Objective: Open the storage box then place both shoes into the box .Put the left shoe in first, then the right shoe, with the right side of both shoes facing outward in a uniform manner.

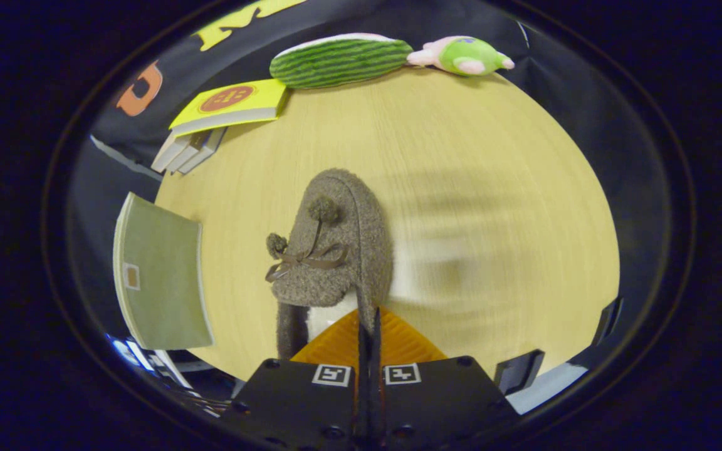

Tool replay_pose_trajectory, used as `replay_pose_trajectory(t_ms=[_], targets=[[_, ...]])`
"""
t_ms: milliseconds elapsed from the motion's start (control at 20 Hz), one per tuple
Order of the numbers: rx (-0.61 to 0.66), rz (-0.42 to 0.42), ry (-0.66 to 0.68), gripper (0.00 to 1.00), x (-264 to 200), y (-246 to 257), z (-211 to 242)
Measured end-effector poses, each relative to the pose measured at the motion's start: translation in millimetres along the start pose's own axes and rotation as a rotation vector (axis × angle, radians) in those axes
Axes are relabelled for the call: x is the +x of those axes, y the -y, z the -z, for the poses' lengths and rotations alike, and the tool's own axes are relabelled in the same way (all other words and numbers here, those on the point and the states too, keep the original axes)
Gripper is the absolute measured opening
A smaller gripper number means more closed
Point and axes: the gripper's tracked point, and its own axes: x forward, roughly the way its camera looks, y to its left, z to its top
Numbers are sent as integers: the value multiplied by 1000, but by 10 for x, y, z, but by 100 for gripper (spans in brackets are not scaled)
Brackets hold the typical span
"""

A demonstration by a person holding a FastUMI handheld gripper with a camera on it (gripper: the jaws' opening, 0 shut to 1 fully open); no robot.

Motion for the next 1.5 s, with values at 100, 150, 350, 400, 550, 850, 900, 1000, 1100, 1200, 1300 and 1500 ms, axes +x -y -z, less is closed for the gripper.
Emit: replay_pose_trajectory(t_ms=[100, 150, 350, 400, 550, 850, 900, 1000, 1100, 1200, 1300, 1500], targets=[[26, -27, 3, 6, -111, -92, 18], [31, -29, 14, 6, -192, -134, 13], [19, -72, 84, 6, -632, -542, -7], [9, -94, 106, 6, -757, -705, -9], [-38, -160, 161, 6, -1150, -1271, 18], [-83, -222, 234, 6, -1654, -2359, 164], [-93, -224, 233, 6, -1647, -2533, 203], [-93, -233, 228, 6, -1549, -2873, 232], [-44, -251, 225, 6, -1401, -3177, 283], [-42, -242, 191, 6, -1200, -3395, 426], [-55, -222, 164, 6, -1020, -3510, 523], [-80, -179, 110, 6, -704, -3599, 638]])
